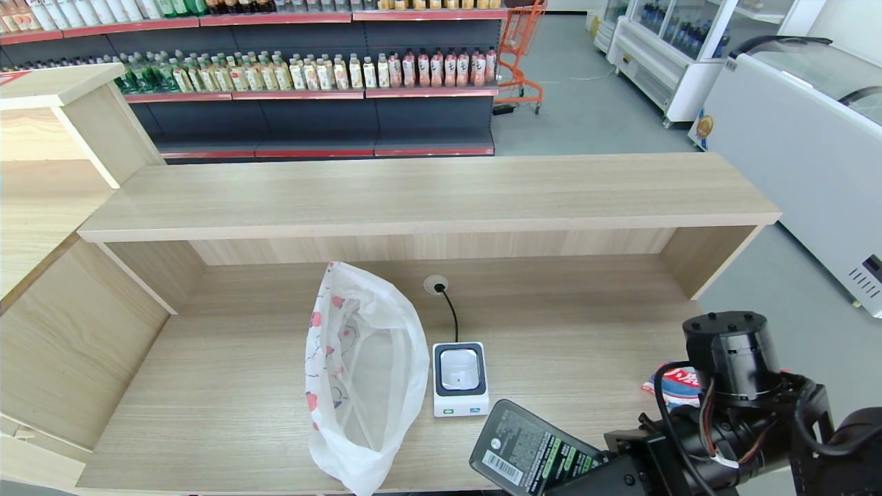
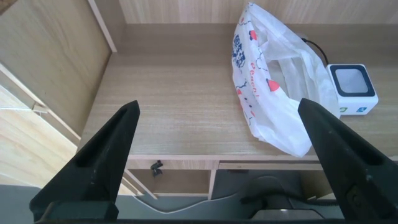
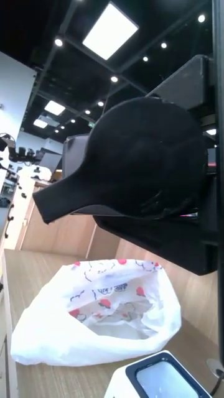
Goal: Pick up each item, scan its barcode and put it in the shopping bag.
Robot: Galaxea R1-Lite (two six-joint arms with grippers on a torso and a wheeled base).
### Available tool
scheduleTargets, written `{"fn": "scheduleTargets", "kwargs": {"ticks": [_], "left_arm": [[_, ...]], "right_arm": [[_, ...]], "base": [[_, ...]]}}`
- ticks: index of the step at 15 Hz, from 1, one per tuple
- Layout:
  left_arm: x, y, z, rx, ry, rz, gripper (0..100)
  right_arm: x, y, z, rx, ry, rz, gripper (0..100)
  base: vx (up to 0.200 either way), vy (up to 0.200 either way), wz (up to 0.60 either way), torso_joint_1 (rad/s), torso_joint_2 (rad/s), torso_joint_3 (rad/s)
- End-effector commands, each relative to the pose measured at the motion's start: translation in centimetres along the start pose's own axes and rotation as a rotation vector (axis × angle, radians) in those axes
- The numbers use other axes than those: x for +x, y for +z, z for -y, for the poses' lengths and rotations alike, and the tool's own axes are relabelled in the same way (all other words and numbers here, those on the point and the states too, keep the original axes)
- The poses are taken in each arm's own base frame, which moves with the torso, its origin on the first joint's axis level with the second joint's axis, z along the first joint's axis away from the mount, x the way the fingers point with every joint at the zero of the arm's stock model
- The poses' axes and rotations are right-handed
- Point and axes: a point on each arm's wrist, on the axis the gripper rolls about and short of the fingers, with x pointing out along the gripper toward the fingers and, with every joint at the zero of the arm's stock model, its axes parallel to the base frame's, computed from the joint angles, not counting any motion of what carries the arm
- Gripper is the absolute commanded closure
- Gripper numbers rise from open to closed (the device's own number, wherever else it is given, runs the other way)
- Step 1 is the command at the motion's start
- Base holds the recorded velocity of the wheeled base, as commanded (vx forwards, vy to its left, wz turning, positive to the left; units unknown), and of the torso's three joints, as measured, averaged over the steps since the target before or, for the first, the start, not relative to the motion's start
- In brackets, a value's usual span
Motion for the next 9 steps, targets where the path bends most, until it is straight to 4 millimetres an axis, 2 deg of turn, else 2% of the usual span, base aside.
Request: {"fn": "scheduleTargets", "kwargs": {"ticks": [1, 9], "left_arm": [[0.0, -0.01, 0.0, 0.0, 0.0, 0.0, 0], [0.0, -0.01, 0.0, 0.0, 0.0, 0.0, 0]], "right_arm": [[0.0, -0.02, -0.07, 0.001, -0.003, 0.002, 100], [-0.05, -0.04, 0.09, -0.003, -0.009, 0.002, 100]], "base": [[0.0, 0.0, 0.0, 0.0, 0.0, 0.0], [0.0, 0.0, 0.0, 0.0, 0.0, 0.0]]}}
